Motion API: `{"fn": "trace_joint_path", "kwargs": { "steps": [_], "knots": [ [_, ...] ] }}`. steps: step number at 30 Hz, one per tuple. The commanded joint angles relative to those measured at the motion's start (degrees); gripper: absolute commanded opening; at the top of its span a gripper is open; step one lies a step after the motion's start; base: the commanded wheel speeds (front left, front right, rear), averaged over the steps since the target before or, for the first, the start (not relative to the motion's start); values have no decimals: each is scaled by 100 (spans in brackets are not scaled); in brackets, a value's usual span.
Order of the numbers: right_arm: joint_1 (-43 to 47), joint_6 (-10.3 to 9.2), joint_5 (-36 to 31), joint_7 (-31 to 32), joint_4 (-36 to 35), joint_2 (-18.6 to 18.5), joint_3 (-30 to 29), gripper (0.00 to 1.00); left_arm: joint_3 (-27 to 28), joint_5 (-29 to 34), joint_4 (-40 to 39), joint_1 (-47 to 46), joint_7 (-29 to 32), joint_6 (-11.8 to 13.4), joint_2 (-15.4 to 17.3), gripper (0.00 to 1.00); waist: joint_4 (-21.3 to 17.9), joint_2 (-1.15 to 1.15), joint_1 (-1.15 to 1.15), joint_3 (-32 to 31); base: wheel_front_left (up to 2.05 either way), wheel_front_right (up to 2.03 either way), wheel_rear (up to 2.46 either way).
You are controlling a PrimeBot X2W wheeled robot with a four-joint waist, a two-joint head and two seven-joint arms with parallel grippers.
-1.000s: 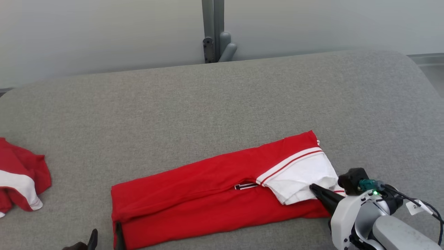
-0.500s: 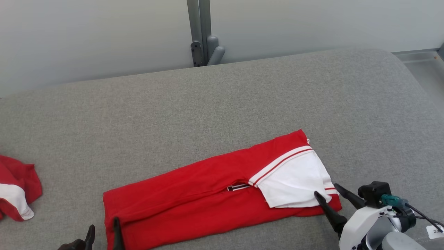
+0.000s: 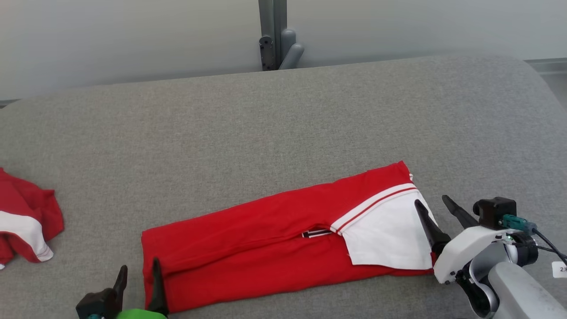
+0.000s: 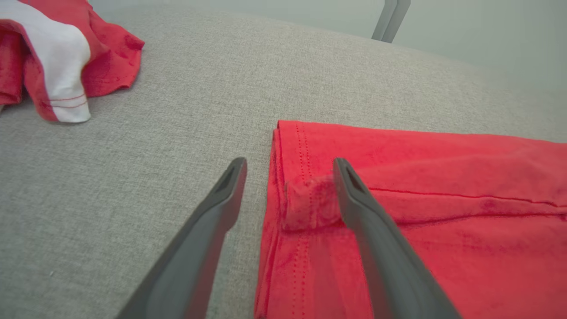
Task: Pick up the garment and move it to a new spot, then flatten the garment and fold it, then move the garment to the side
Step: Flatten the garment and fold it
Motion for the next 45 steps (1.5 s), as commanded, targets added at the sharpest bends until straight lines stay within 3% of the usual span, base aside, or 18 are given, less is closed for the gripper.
{"fn": "trace_joint_path", "kwargs": {
  "steps": [1,13,26,29,30,31,45],
  "knots": [
    [-158,-6,147,77,265,115,-74,100,12,19,-86,-130,1,-7,21,100,143,0,0,140,0,0,0],
    [-588,-5,1029,239,1574,476,177,100,-28,25,-198,-194,1,-19,20,100,375,0,0,286,0,0,0],
    [-526,1,2318,586,1439,619,1437,98,-107,195,-301,-305,1,-96,21,100,468,0,0,312,0,0,0],
    [-581,5,2454,505,1500,582,1650,9,-127,193,-321,-311,1,-84,21,100,492,0,0,313,0,0,0],
    [-581,5,2454,505,1500,582,1650,9,-127,193,-321,-311,1,-84,21,100,492,0,0,313,0,0,0],
    [-600,6,2499,479,1530,585,1697,0,-132,191,-330,-311,1,-84,21,100,499,0,0,315,0,0,0],
    [-929,-21,2999,-486,2205,35,1432,0,-309,84,-432,-314,1,-117,20,100,325,0,0,251,0,0,0]
  ]
}}
